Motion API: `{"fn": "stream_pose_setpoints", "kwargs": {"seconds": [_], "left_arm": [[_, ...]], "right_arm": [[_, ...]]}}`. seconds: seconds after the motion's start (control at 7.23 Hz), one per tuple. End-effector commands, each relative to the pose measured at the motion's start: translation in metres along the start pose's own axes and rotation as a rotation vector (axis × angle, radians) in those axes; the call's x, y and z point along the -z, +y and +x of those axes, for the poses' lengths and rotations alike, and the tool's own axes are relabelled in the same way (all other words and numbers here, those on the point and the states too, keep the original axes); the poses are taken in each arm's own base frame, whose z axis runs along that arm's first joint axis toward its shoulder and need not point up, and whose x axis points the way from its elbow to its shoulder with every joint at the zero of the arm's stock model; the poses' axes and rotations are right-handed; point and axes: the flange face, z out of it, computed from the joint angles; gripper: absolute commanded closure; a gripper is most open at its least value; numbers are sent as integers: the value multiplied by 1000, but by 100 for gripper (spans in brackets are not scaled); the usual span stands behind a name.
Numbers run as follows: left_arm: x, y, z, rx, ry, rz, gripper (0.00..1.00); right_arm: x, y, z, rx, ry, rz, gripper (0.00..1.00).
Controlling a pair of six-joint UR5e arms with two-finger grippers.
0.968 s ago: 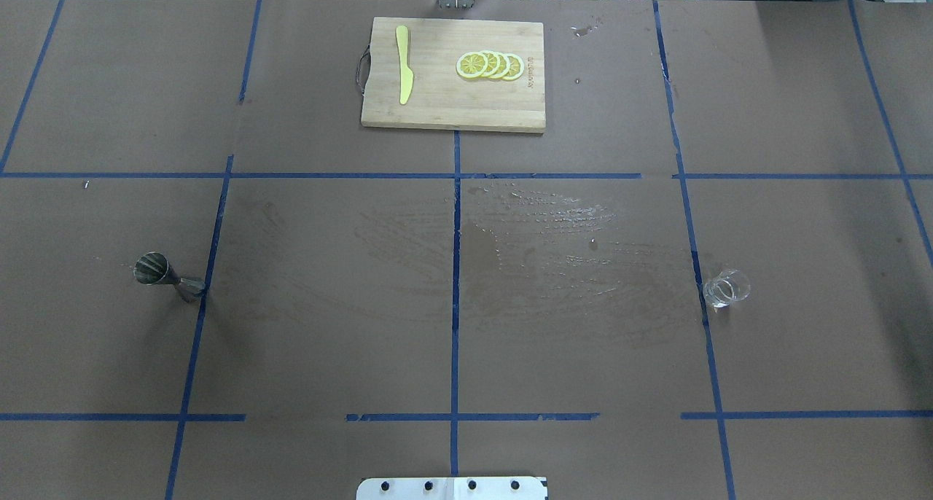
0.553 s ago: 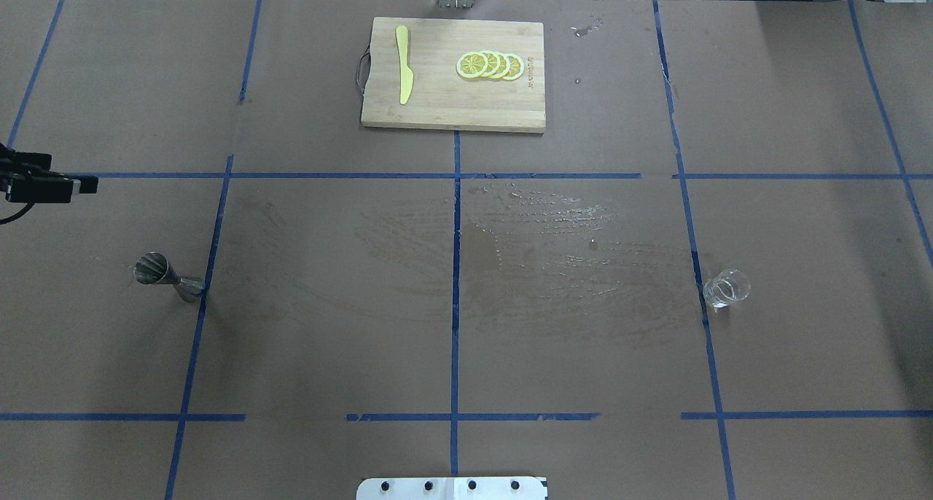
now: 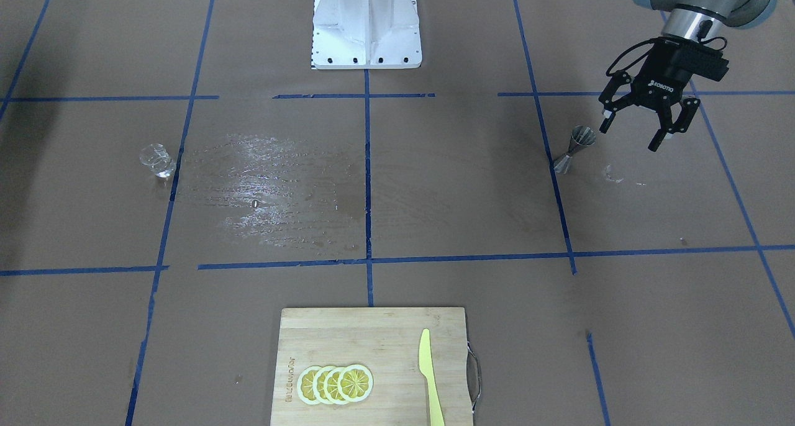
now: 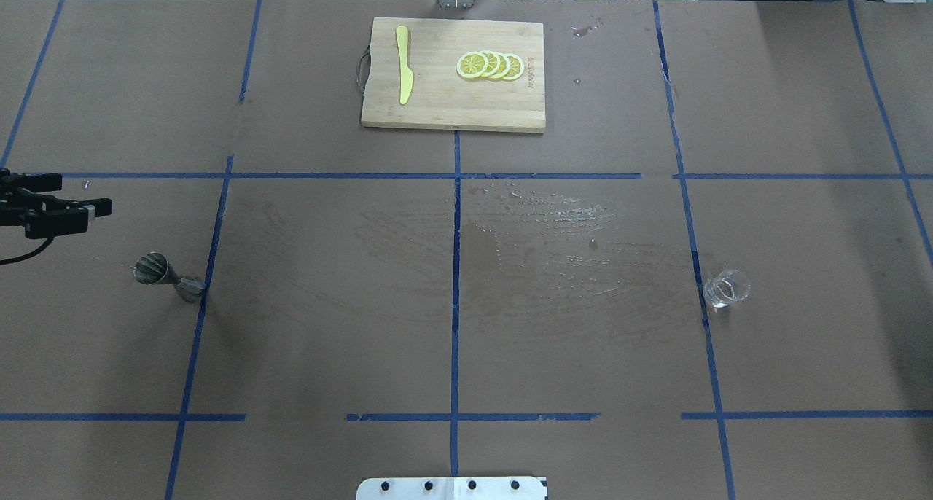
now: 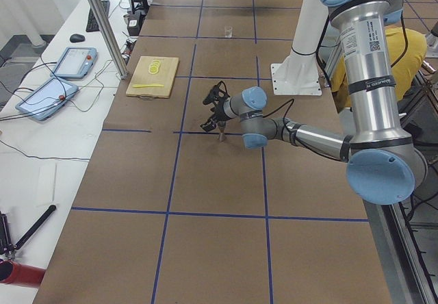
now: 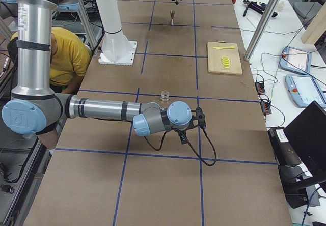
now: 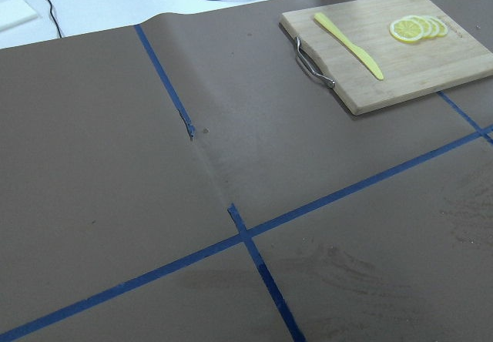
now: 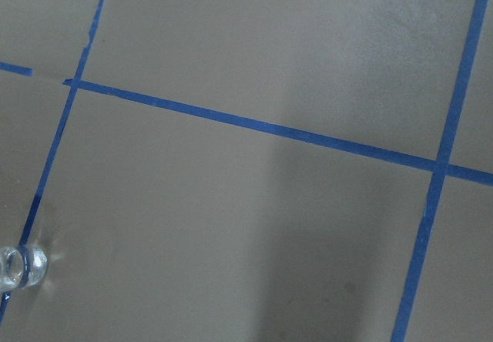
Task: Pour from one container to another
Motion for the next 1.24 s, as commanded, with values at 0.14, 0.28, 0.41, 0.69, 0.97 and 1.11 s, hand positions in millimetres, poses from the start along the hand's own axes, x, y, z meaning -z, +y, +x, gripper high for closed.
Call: {"fn": "stream_pose_setpoints", "kwargs": {"seconds": [0.14,0.28,0.41,0.69,0.97,1.11], "left_arm": [[-1,55,31,45,-93,87,1],[-3,73,46,115,-95,113,1],[-2,88,61,107,-113,169,1],[-7,109,62,71,-154,206,1],[-28,130,51,35,-217,252,1],[-49,138,52,38,-253,316,1]], "right_arm": [[0,-1,-1,3,-5,1,0],[0,-1,-1,3,-5,1,0],[-1,-1,-1,3,-6,-2,0],[-3,-1,-1,8,-7,-5,0],[-2,-1,-2,14,-5,-4,0],[-2,-1,-2,19,-5,-1,0]]}}
